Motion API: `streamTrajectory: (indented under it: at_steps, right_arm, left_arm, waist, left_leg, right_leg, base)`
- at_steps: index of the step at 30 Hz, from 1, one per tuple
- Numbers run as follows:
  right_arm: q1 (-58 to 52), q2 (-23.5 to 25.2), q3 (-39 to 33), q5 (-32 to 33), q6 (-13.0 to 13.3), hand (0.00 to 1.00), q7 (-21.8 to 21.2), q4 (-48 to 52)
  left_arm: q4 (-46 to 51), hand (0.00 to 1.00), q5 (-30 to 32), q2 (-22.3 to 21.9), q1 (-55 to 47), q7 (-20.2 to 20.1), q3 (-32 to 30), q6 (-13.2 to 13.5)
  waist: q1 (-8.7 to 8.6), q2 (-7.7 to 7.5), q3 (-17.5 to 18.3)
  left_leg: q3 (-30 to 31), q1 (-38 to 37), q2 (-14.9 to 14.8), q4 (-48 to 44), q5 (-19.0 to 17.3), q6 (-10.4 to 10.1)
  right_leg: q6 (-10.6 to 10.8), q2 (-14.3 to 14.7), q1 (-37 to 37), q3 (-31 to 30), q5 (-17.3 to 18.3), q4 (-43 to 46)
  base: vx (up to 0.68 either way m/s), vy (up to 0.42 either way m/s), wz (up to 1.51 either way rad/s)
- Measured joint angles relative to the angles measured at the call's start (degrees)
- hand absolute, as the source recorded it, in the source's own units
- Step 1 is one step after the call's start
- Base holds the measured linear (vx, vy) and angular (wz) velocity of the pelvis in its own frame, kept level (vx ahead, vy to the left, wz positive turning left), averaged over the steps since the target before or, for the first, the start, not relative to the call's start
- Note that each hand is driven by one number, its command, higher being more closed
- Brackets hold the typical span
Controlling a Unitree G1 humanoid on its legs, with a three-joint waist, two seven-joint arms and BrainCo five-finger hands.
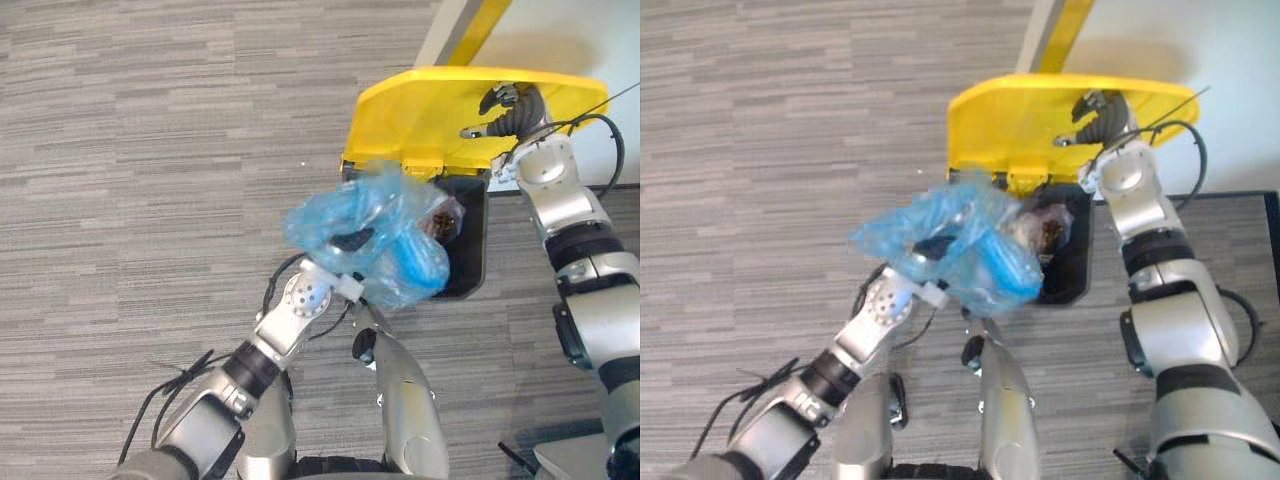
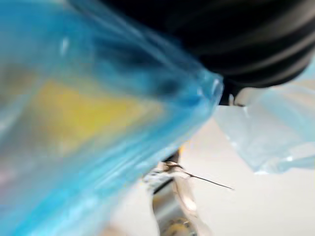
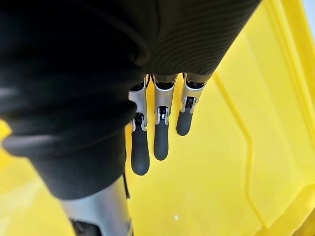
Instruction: Gather rubbish on tea table into small bin, then transfer packed bag to large trash can.
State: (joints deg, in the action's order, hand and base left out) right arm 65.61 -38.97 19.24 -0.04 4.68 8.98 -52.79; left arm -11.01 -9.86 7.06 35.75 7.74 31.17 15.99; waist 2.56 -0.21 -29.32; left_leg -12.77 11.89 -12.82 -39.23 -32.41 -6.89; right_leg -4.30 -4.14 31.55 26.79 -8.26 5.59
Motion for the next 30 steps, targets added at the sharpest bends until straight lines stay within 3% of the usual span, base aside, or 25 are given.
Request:
streamTrajectory:
  at_steps: [11,16,25,26,27,28,29,30]
  right_arm:
    - [4.03,-1.65,2.00,0.22,0.14,0.00,-1.87,3.17]
    - [4.20,-2.05,3.51,2.66,0.55,0.00,-2.15,9.33]
    - [4.17,-0.30,3.49,2.93,2.10,0.00,-2.12,18.52]
    - [4.12,0.86,3.50,2.93,2.15,0.00,-2.11,18.53]
    - [4.03,1.90,3.50,2.93,2.14,0.00,-2.11,18.79]
    - [4.09,2.64,3.46,2.95,2.12,0.00,-2.03,20.09]
    - [4.30,3.01,3.58,2.97,2.50,0.00,-1.96,21.46]
    - [4.20,3.84,3.85,2.99,2.78,0.00,-1.79,22.06]
  left_arm:
    - [-10.70,1.00,1.43,-1.24,9.84,2.15,0.02,-0.29]
    - [-18.50,1.00,2.39,-1.74,14.74,2.07,1.49,-1.51]
    - [-27.81,1.00,6.72,-2.79,21.26,2.14,-1.50,-4.70]
    - [-28.61,1.00,7.78,-2.77,21.73,2.16,-2.51,-5.39]
    - [-29.03,1.00,8.64,-2.81,21.85,2.18,-3.11,-5.57]
    - [-29.08,1.00,8.80,-2.72,21.96,2.32,-3.60,-5.58]
    - [-29.07,0.00,9.88,-2.80,22.28,2.24,-4.93,-5.62]
    - [-29.34,0.00,10.99,-3.02,22.14,2.27,-5.21,-5.78]
  waist:
    - [-1.80,-0.57,-0.35]
    - [-3.07,-1.30,-0.92]
    - [-3.23,-2.38,-1.45]
    - [-3.37,-2.77,-1.66]
    - [-3.06,-2.94,-1.62]
    - [-1.95,-2.70,-1.60]
    - [-2.60,-3.24,-1.53]
    - [-5.14,-3.99,-1.61]
  left_leg:
    - [-2.28,2.53,-0.50,-0.11,-0.45,-0.75]
    - [-2.49,5.31,-1.97,-1.75,-0.78,-1.38]
    - [-3.22,11.14,-4.81,-5.48,-1.82,-2.59]
    - [-3.56,11.31,-5.22,-5.62,-1.82,-2.59]
    - [-4.07,11.43,-6.01,-5.48,-1.82,-2.57]
    - [-4.16,11.97,-7.52,-4.55,-1.75,-2.01]
    - [-4.64,12.59,-8.01,-4.14,-1.51,-1.78]
    - [-3.93,14.08,-8.86,-4.75,0.32,-4.09]
  right_leg:
    - [-0.09,1.40,3.75,-1.67,-0.12,-0.64]
    - [-0.10,2.63,6.29,-1.68,-0.12,-0.52]
    - [-0.01,4.51,11.38,-1.45,-0.06,0.08]
    - [0.32,4.78,11.64,-1.31,0.17,0.08]
    - [3.14,4.66,11.93,0.83,2.09,0.52]
    - [8.68,2.98,14.48,4.26,8.83,6.22]
    - [-4.58,-0.43,19.47,0.68,5.94,18.77]
    - [-2.94,-1.22,19.11,-3.56,5.15,19.25]
  base:
    - [0.00,-0.027,-0.11]
    - [0.03,-0.041,-0.08]
    - [0.00,-0.065,-0.08]
    - [-0.01,-0.092,-0.13]
    - [0.00,-0.134,-0.37]
    - [0.01,-0.116,-0.29]
    - [0.12,-0.178,0.34]
    - [0.13,-0.156,0.43]
